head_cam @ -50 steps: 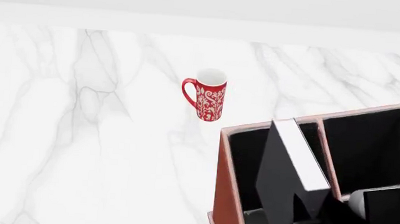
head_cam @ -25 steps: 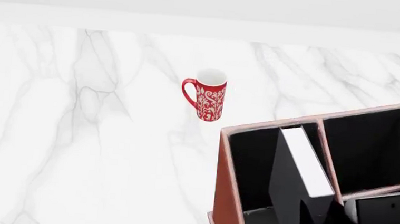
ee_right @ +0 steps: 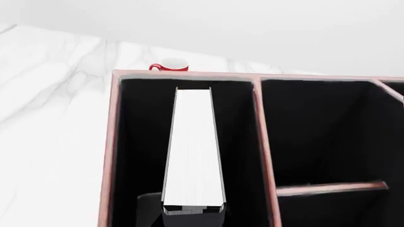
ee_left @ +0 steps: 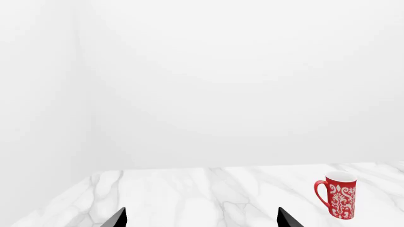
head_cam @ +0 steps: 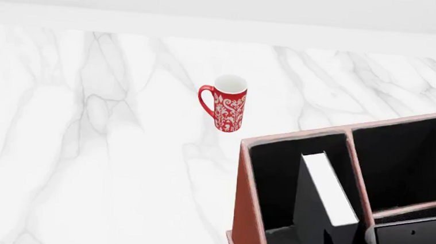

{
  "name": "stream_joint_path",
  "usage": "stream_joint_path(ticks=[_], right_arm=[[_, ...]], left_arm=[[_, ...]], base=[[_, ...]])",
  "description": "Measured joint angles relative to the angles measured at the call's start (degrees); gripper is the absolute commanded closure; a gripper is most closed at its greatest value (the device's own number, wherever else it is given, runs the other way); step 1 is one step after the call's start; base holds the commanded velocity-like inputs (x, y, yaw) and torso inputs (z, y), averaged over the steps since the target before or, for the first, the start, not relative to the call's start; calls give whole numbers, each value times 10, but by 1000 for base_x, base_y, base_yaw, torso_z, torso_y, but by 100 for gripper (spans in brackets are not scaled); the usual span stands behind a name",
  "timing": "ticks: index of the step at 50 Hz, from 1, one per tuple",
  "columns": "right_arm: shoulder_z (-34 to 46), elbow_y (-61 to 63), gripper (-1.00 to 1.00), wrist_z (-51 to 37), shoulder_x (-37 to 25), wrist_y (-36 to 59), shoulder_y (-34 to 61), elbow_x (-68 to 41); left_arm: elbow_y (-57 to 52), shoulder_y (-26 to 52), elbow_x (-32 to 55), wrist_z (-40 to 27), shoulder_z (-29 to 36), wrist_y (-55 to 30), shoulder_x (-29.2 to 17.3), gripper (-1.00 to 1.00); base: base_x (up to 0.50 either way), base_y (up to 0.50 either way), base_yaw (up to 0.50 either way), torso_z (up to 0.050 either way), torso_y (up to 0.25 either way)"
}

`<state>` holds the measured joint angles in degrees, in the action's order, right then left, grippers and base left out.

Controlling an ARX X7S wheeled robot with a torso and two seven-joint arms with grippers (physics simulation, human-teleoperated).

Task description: Pick up the book and place it in the left compartment of the caddy.

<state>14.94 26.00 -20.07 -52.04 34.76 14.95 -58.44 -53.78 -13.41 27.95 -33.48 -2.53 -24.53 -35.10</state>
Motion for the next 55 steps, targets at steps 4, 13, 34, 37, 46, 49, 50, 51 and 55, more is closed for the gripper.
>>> stream_joint_path(ticks=[4, 13, 34, 37, 46, 49, 50, 51, 55], right_arm=[[4, -7, 100, 5, 3, -5, -2, 6], [9, -21, 100, 16, 11, -21, -11, 22], [16, -42, 100, 36, 21, -55, -28, 51], [17, -47, 100, 38, 23, -58, -29, 55], [24, -63, 100, 45, 31, -66, -29, 69], [27, -69, 100, 47, 34, -68, -28, 73], [28, -71, 100, 48, 35, -68, -28, 75], [29, -73, 100, 48, 36, -69, -27, 76], [33, -80, 100, 51, 40, -70, -26, 80]], left_arm=[[0, 0, 0, -1, 1, 0, -1, -100], [1, 1, 0, -2, 3, 1, -2, -100], [1, 1, 1, -5, 5, 3, -5, -100], [1, 1, 2, -6, 5, 3, -6, -100], [0, 0, 2, -7, 6, 4, -7, -100], [0, 0, 2, -8, 6, 5, -8, -100], [0, 0, 2, -8, 6, 5, -8, -100], [0, 0, 2, -8, 7, 5, -8, -100], [0, 0, 2, -9, 7, 6, -8, -100]], base=[[0, 0, 0, 3, 0], [0, 0, 0, 0, 1], [0, 0, 0, 0, 1], [0, 0, 0, 3, 3], [0, 0, 0, 0, 1], [0, 0, 0, 0, 0], [0, 0, 0, 0, 0], [0, 0, 0, 0, 0], [0, 0, 0, 0, 3]])
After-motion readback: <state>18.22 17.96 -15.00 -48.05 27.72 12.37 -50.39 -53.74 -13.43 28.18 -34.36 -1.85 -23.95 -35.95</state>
